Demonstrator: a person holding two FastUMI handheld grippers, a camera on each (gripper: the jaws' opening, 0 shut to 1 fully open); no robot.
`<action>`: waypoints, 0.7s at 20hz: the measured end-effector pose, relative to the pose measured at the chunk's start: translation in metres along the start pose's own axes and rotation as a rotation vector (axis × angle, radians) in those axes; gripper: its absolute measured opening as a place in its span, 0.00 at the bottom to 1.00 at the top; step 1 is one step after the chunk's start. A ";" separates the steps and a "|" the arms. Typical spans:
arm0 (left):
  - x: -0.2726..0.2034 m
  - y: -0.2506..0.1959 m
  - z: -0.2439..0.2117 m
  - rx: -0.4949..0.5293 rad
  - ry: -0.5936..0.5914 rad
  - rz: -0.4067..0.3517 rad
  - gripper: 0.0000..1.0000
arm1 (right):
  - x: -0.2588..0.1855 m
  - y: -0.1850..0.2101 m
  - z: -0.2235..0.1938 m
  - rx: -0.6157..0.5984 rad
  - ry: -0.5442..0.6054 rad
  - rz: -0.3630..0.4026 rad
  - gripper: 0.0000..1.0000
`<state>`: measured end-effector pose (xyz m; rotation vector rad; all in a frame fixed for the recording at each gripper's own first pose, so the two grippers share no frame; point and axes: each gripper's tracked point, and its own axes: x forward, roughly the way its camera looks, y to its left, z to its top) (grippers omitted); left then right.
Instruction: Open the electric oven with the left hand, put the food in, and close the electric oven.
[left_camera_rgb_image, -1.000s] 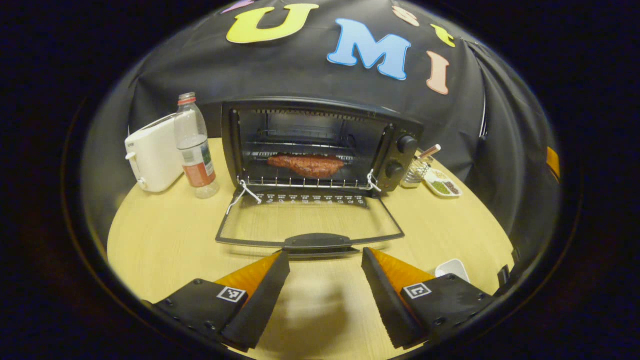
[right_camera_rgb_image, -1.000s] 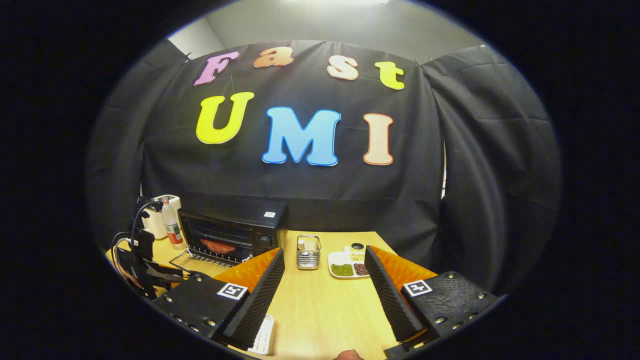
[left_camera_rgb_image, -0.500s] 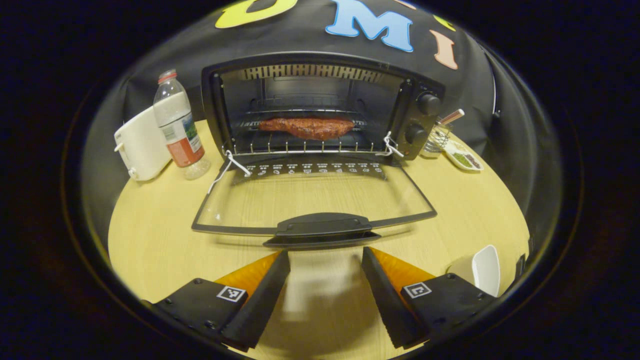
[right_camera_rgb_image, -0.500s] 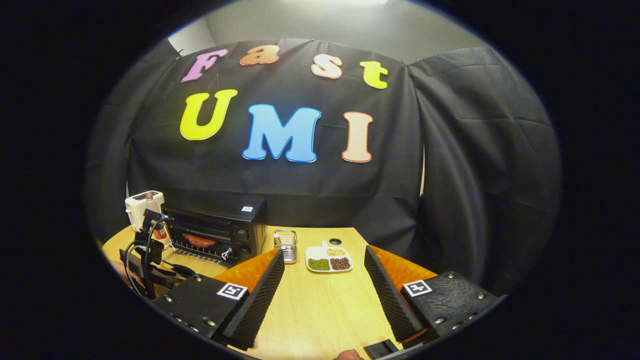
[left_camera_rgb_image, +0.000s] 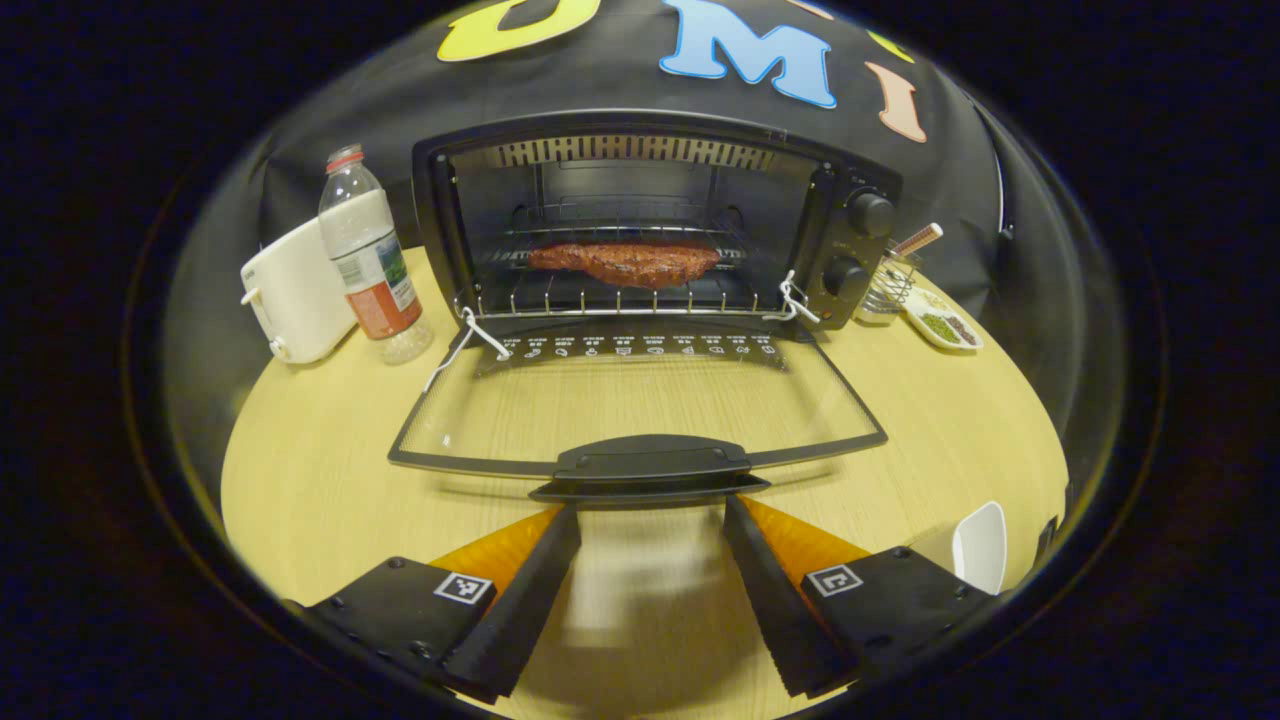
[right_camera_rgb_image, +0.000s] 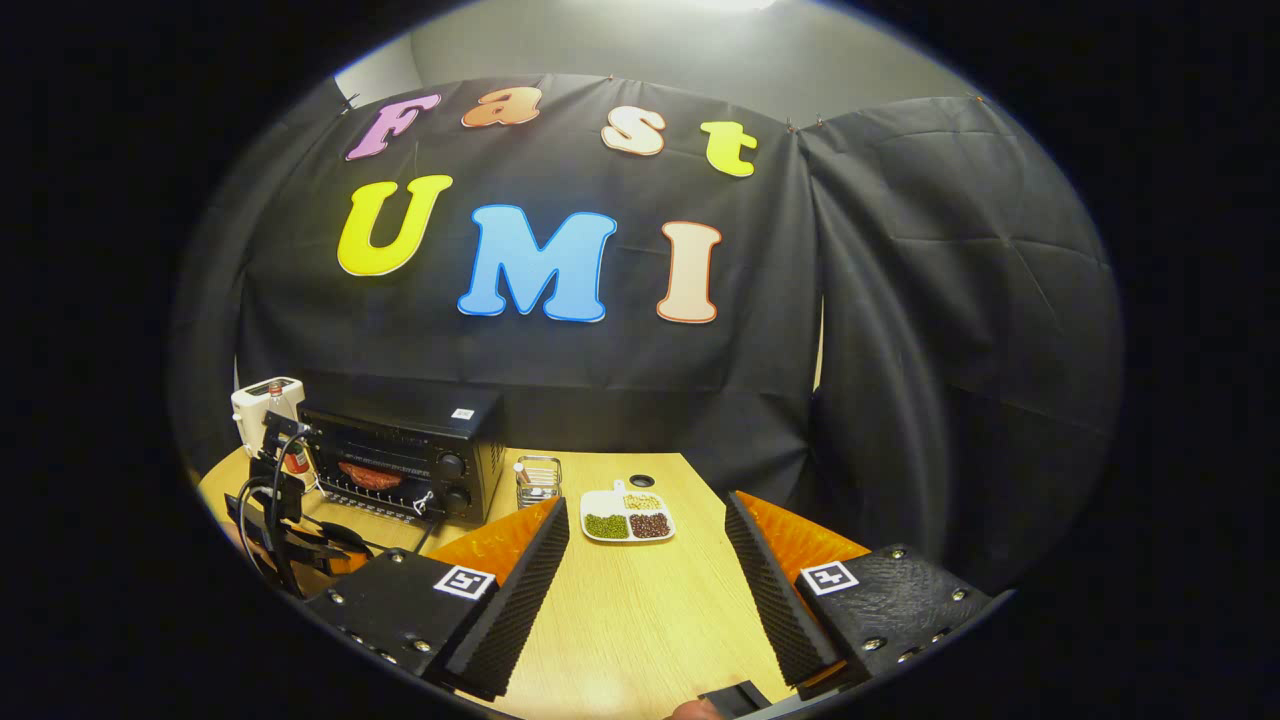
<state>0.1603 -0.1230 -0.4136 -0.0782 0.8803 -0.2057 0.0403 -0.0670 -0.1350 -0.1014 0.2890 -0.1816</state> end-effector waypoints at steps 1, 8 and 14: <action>-0.003 0.000 0.002 -0.002 -0.009 0.001 0.98 | 0.000 -0.002 0.000 0.004 -0.002 0.000 0.95; -0.029 -0.001 0.036 0.014 -0.099 0.017 1.00 | -0.007 0.007 0.000 0.014 -0.016 0.037 0.95; -0.045 -0.001 0.069 0.074 -0.194 0.033 0.92 | -0.003 0.014 0.001 0.012 -0.017 0.051 0.95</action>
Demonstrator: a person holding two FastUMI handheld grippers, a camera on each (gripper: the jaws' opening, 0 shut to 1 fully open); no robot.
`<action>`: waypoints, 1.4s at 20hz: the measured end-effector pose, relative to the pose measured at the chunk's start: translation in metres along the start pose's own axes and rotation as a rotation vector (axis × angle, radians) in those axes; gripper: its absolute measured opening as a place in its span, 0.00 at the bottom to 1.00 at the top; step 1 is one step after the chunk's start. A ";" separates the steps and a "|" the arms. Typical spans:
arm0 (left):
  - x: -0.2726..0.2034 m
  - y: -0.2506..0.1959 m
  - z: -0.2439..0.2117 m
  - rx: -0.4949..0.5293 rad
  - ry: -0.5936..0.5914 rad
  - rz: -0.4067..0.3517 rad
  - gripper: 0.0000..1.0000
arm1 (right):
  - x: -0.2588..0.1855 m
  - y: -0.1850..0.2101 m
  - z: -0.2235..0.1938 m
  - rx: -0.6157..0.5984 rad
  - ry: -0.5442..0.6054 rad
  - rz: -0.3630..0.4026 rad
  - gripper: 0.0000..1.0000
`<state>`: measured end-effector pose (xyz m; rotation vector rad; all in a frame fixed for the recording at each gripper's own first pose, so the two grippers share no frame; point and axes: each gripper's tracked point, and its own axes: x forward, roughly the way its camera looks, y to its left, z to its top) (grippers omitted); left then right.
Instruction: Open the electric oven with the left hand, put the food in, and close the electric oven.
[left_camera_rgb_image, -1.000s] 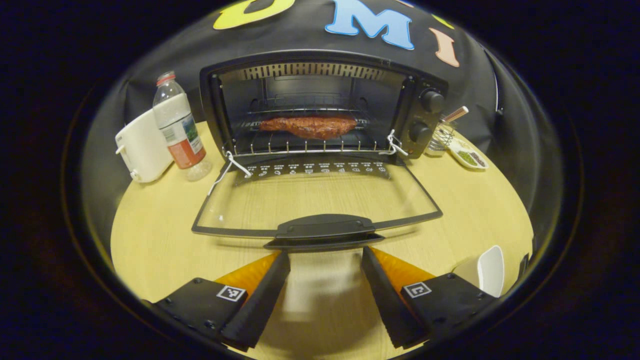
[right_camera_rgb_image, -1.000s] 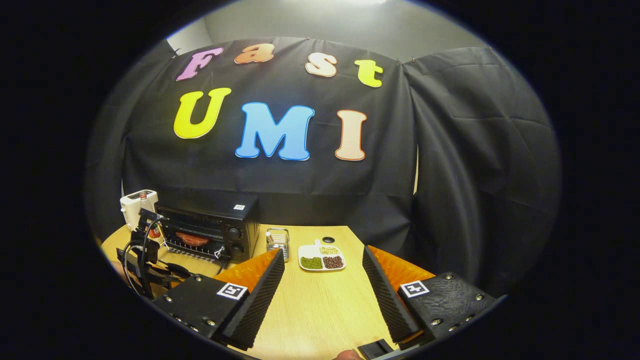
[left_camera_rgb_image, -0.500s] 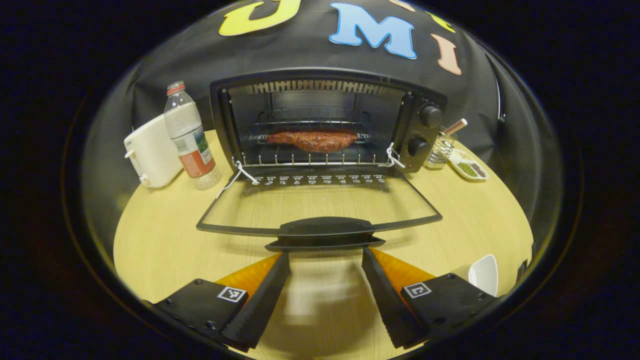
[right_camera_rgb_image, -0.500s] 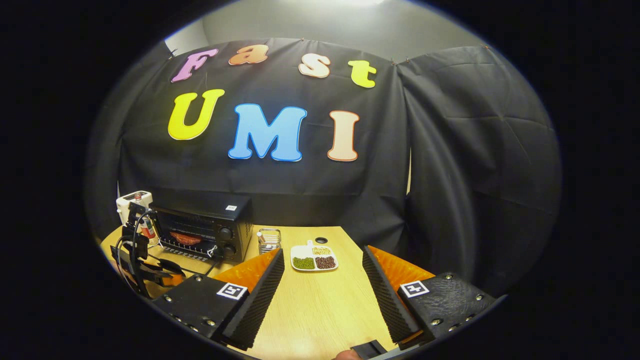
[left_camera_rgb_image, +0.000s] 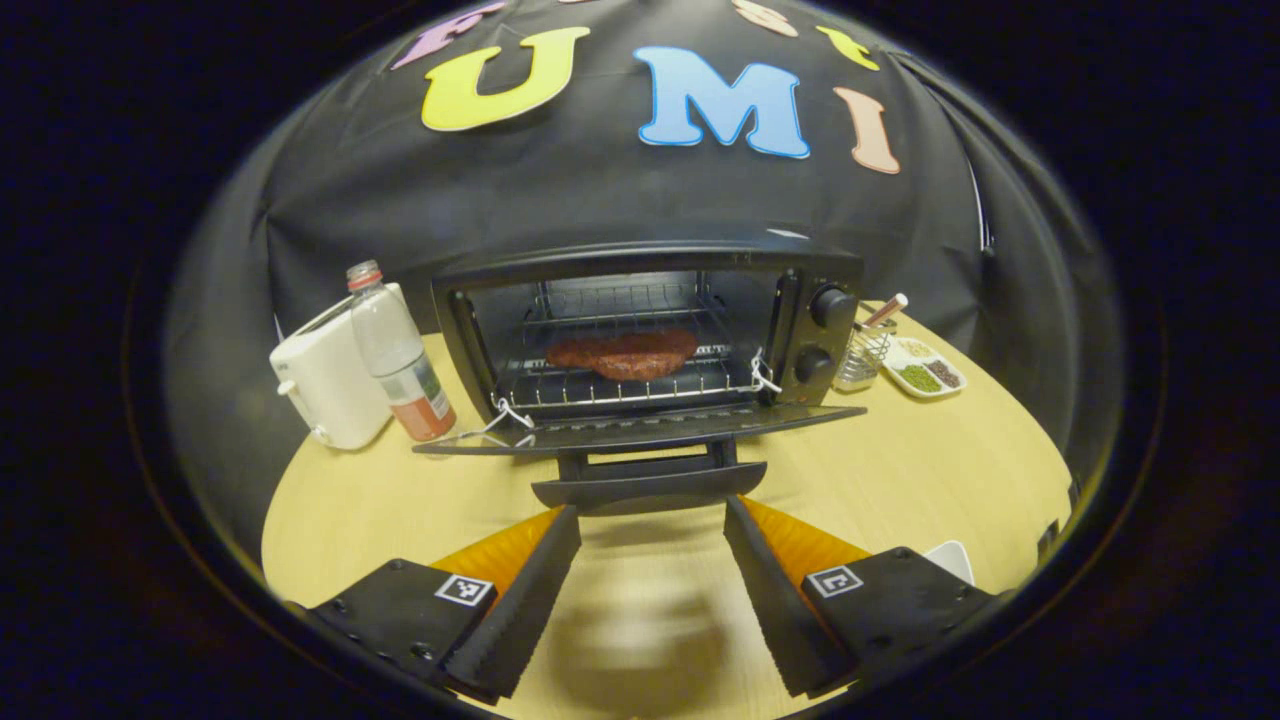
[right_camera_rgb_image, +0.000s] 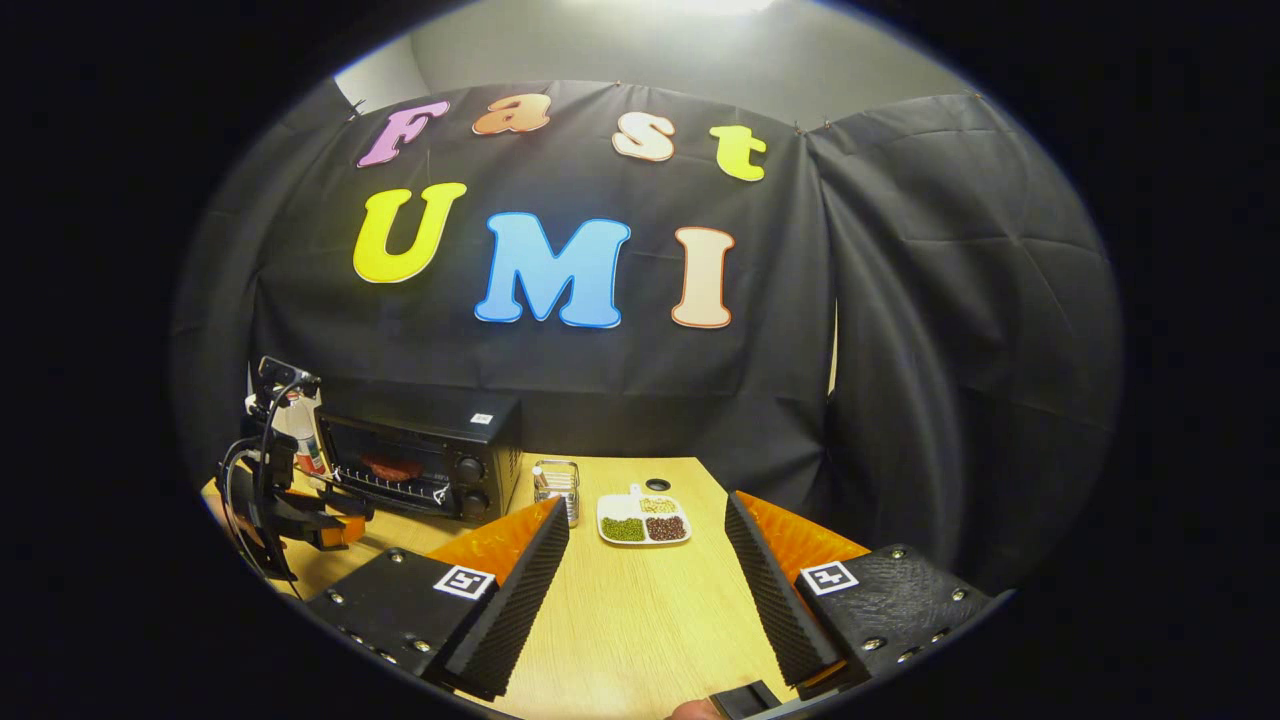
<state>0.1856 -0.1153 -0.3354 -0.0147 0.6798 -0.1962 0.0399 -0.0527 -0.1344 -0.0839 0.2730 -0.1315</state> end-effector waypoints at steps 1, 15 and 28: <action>-0.001 0.001 0.005 -0.003 -0.012 -0.001 0.92 | -0.001 0.000 -0.003 0.004 0.006 0.000 0.95; -0.003 -0.002 0.105 0.104 -0.269 -0.021 0.98 | 0.000 0.026 -0.005 0.016 0.026 0.029 0.95; -0.175 -0.019 0.177 0.077 -0.552 0.055 1.00 | 0.011 0.028 0.047 0.049 -0.139 0.151 0.95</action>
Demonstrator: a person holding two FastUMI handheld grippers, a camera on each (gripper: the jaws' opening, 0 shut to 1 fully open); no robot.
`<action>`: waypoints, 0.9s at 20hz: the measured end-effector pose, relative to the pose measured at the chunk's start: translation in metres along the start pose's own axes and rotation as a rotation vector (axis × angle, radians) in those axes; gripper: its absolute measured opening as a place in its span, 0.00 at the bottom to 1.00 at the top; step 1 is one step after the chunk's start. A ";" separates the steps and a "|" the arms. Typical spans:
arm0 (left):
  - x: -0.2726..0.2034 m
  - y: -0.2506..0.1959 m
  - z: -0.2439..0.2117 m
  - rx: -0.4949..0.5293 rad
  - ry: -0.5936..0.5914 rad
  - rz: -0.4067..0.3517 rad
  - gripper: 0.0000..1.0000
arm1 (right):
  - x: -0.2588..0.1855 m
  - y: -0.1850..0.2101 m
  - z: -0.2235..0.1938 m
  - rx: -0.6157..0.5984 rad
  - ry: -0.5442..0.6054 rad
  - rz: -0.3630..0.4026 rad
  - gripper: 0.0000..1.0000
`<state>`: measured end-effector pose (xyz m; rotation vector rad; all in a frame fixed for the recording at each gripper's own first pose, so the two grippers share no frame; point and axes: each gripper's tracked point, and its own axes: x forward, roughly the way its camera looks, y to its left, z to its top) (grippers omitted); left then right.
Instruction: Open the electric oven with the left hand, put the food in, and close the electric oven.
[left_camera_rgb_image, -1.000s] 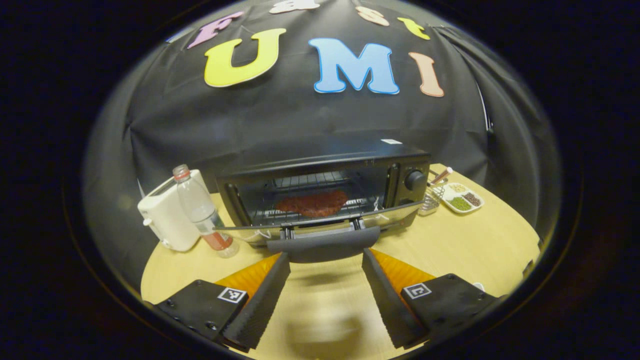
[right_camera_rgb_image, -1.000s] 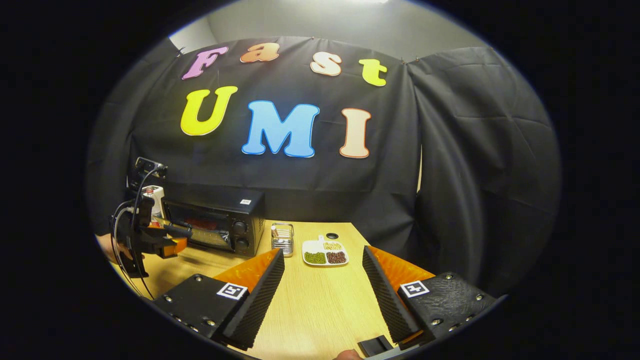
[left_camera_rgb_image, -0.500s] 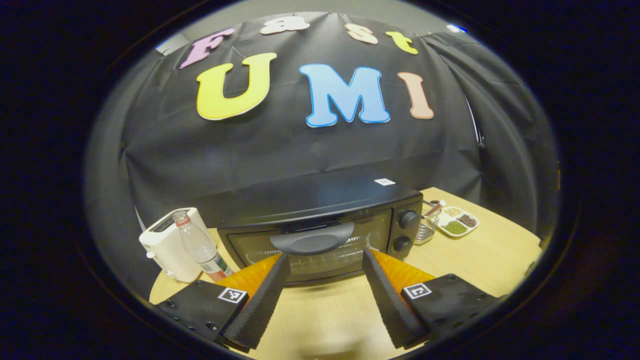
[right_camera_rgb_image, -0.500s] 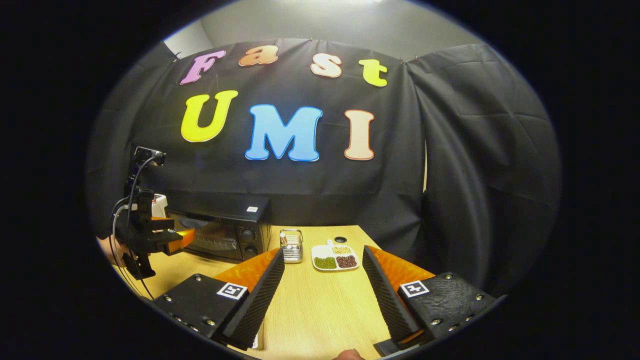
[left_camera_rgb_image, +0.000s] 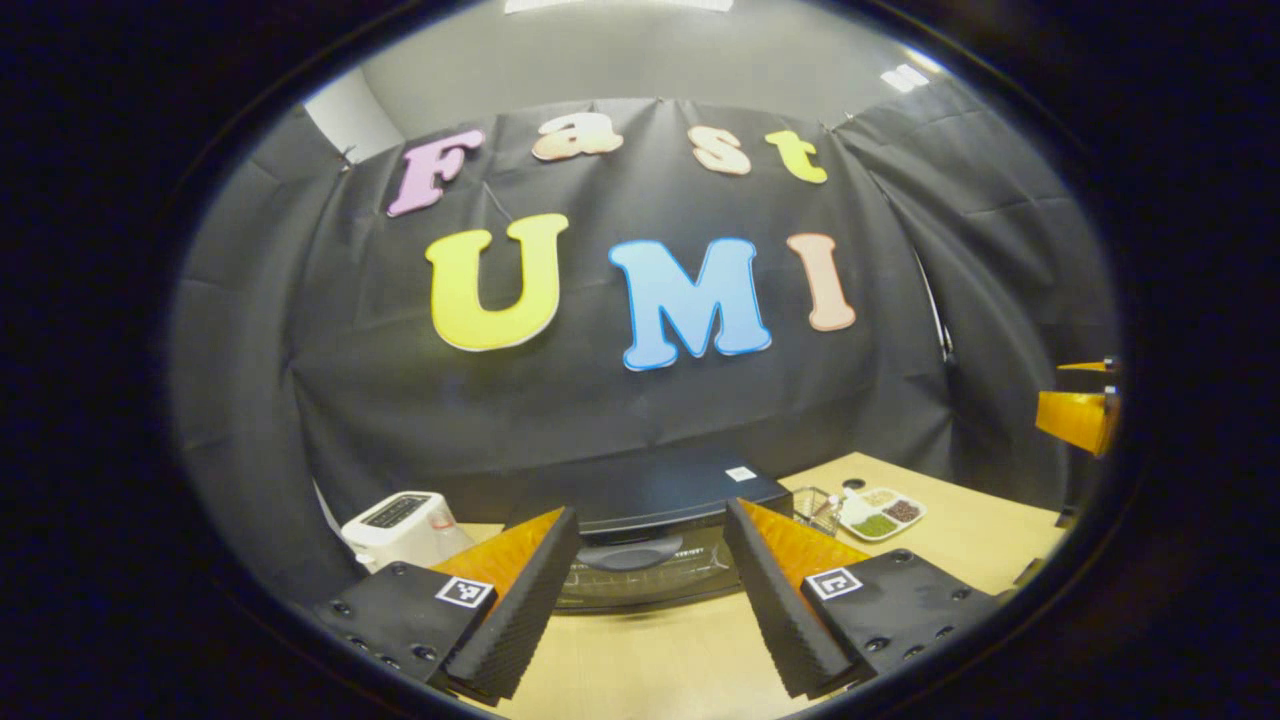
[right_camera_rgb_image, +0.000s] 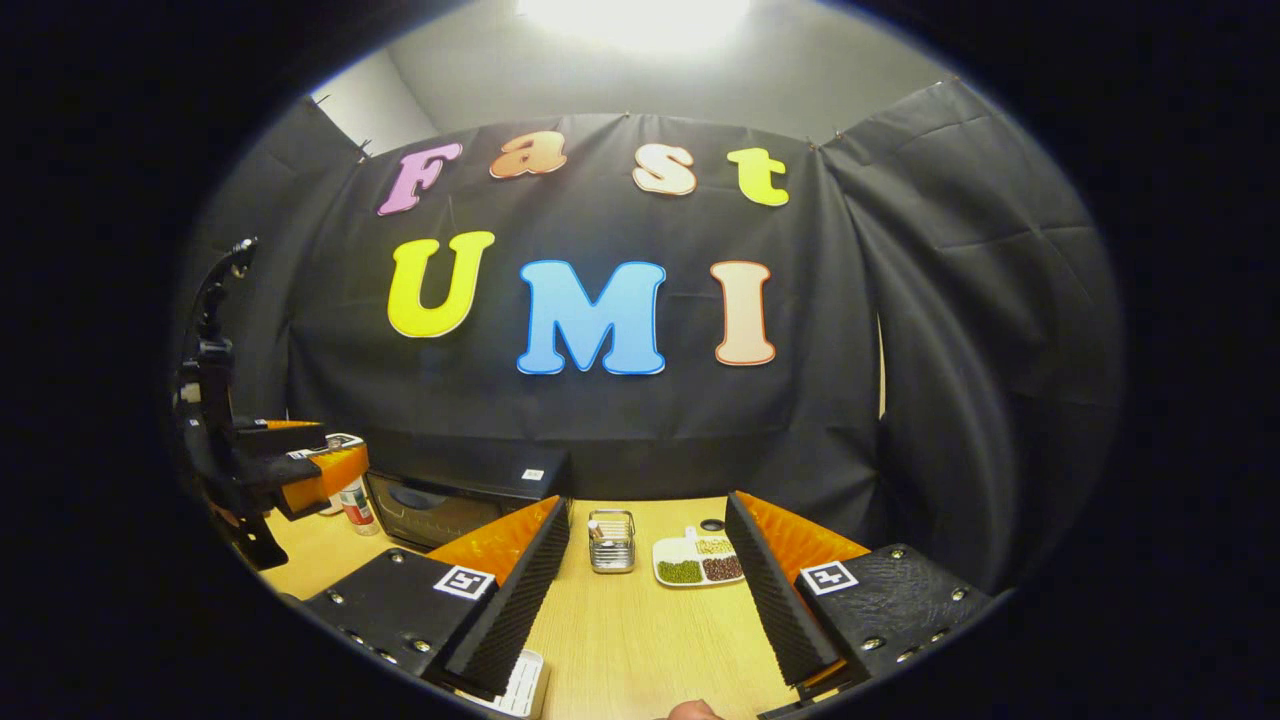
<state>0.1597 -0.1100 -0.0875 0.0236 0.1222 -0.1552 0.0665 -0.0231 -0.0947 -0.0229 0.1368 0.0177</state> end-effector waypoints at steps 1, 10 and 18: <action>-0.015 0.001 0.005 -0.008 -0.008 0.022 0.97 | -0.003 -0.005 0.002 -0.010 -0.007 0.006 0.95; -0.139 0.015 0.038 0.015 -0.050 0.180 0.96 | -0.048 -0.022 0.018 -0.020 -0.053 0.054 0.95; -0.179 0.017 0.042 -0.063 -0.068 0.195 1.00 | -0.079 0.011 0.042 0.017 -0.105 0.109 0.96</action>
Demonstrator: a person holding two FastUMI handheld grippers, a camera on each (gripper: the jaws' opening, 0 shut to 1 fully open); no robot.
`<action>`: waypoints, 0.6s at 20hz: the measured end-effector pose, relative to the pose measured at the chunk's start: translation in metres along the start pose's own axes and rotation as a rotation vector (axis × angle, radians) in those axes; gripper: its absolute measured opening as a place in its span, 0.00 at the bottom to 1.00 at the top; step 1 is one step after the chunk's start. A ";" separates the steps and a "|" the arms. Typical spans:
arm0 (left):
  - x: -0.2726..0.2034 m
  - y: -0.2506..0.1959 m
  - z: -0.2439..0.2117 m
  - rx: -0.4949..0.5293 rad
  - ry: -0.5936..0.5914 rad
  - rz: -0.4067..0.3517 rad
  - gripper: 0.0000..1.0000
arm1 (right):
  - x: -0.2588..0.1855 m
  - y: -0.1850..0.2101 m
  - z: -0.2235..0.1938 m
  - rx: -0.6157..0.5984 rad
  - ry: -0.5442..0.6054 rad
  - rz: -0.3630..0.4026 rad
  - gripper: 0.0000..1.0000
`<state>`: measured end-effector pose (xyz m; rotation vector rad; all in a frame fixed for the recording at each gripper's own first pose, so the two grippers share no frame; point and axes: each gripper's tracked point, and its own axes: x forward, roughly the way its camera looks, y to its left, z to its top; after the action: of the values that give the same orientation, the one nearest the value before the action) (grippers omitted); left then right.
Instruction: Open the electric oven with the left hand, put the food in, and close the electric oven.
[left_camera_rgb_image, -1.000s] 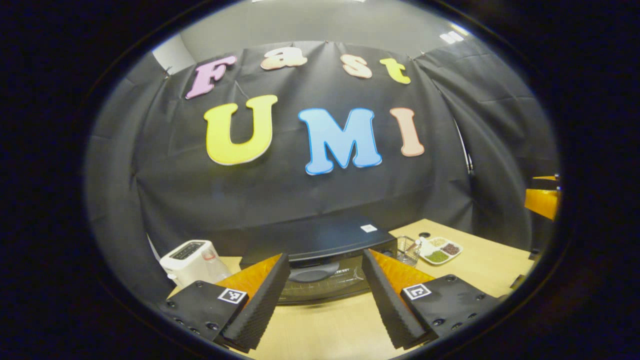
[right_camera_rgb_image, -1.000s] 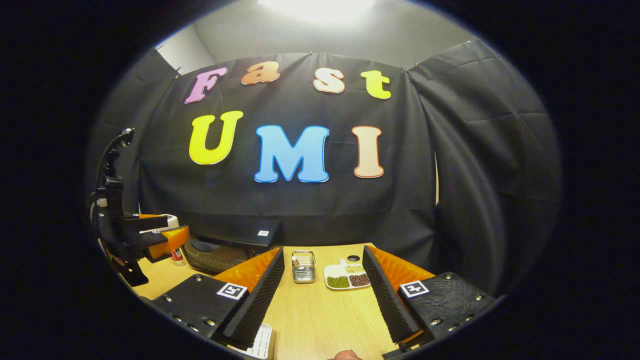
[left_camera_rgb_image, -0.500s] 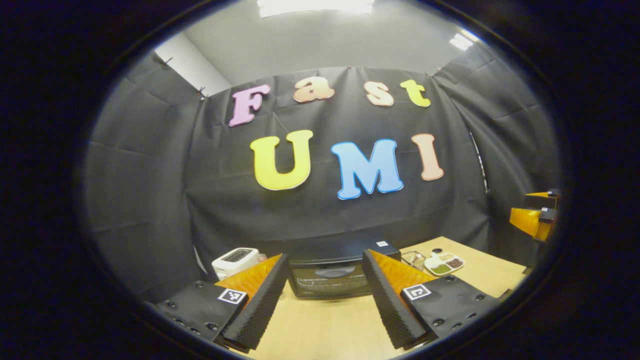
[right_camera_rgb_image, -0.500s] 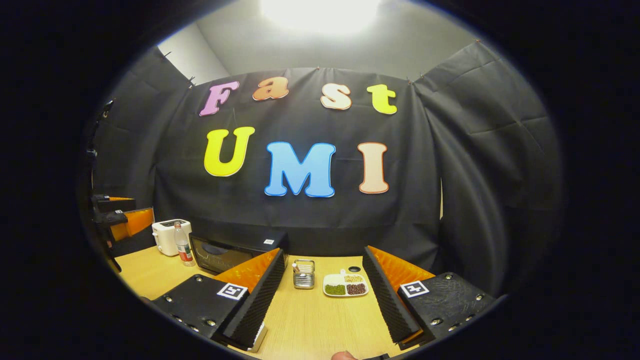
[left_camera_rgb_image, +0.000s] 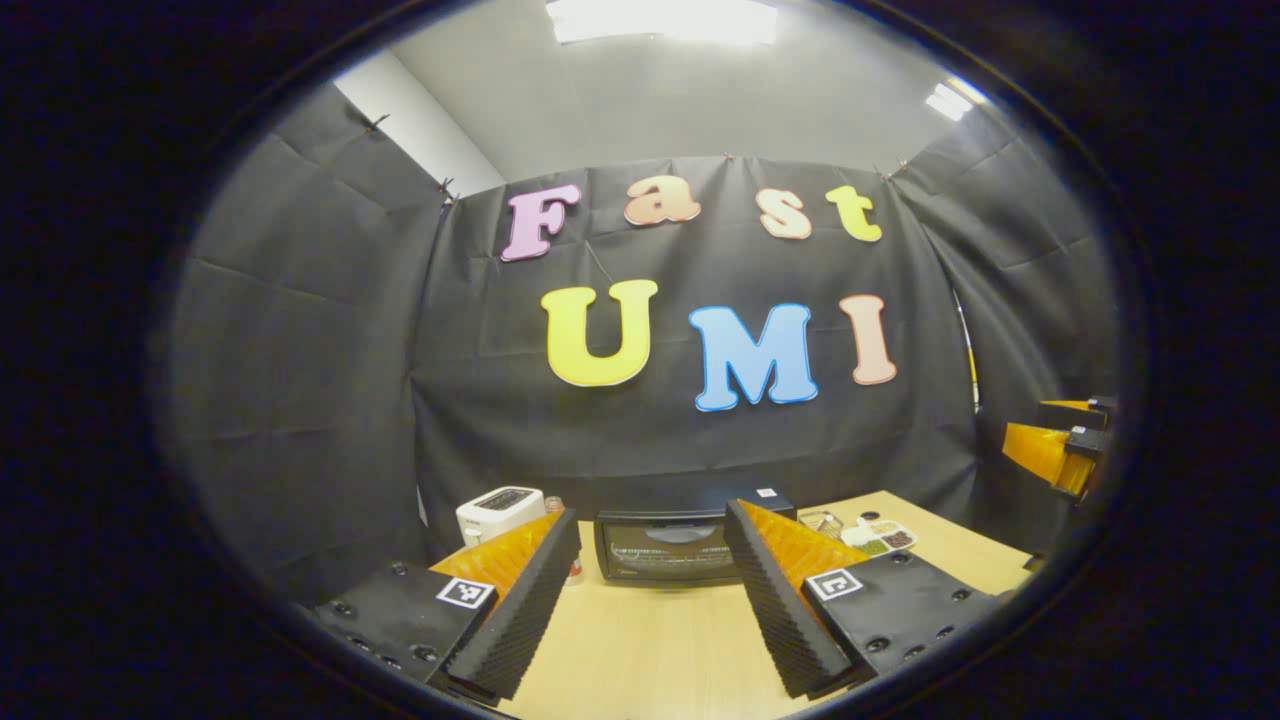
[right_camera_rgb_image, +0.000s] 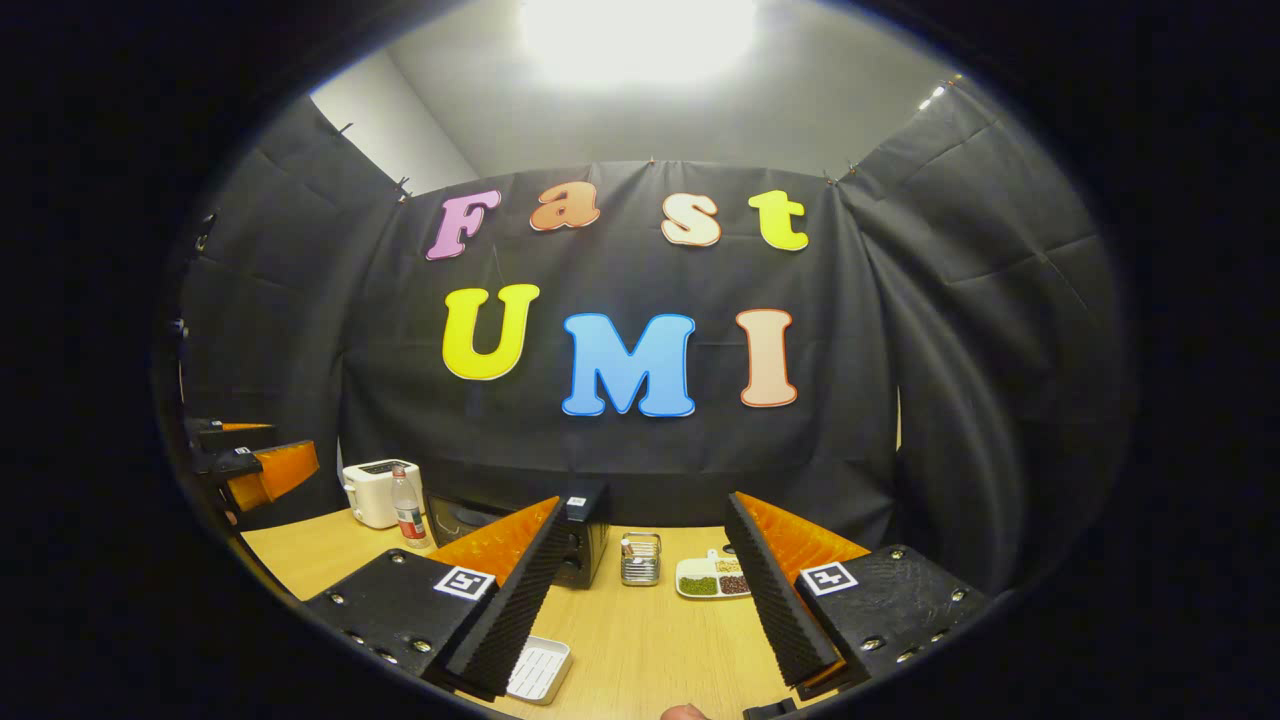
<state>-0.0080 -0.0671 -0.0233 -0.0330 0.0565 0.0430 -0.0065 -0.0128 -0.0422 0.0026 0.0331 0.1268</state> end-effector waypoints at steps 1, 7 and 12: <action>-0.001 0.001 0.000 0.007 0.001 -0.004 1.00 | -0.002 0.004 0.002 -0.004 -0.002 0.003 0.95; -0.008 0.010 0.021 0.006 -0.045 -0.040 1.00 | -0.010 0.024 0.008 0.026 -0.011 -0.020 0.95; -0.013 0.020 0.029 0.011 -0.066 -0.055 1.00 | -0.015 0.023 0.015 0.016 -0.019 -0.055 0.95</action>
<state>-0.0204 -0.0470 0.0056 -0.0222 -0.0105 -0.0115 -0.0242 0.0078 -0.0264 0.0189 0.0153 0.0718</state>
